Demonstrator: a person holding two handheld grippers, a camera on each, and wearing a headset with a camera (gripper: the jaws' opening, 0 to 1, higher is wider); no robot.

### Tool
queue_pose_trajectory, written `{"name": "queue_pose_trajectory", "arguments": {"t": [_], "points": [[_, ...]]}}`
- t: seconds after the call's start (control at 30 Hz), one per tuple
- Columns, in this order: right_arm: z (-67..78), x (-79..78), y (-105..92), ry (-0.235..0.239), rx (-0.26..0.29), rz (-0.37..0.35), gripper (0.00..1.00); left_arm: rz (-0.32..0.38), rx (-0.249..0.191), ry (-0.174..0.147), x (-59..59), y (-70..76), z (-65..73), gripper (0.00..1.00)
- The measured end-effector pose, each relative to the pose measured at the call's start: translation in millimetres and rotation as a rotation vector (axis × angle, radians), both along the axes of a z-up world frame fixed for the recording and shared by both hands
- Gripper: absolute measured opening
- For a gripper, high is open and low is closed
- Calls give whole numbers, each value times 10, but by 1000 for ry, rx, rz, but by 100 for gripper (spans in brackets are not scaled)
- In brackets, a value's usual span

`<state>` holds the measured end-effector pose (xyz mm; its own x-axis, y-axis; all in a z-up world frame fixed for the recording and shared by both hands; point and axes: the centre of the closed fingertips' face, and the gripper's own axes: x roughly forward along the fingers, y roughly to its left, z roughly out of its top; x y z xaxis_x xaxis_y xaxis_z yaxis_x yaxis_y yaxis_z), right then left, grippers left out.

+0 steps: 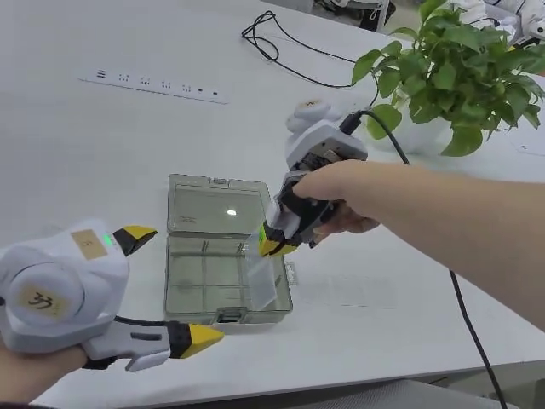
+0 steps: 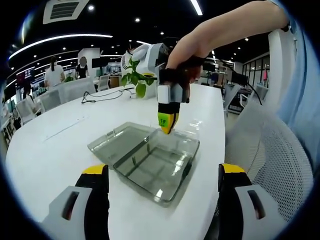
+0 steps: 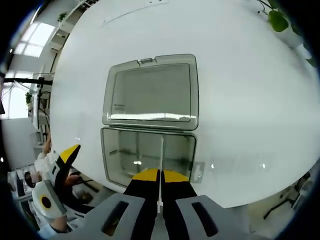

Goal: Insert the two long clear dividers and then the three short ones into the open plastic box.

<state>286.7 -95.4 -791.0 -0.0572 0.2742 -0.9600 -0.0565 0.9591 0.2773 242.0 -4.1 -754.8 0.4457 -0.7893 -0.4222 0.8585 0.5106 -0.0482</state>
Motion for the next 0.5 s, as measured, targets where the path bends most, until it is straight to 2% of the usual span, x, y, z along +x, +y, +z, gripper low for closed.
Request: {"name": "queue_pose_trajectory", "arguments": {"t": [0.13,0.33,0.5], "points": [[-19,6,1,3,-2,5,2,-2,3,6,-2,6,-23,92],[16,-102,67,7,-4,11,2,1,2,15,5,9,-46,91],[10,-106,70,14,-11,20,2,4,3,17,14,12,-59,90]]}}
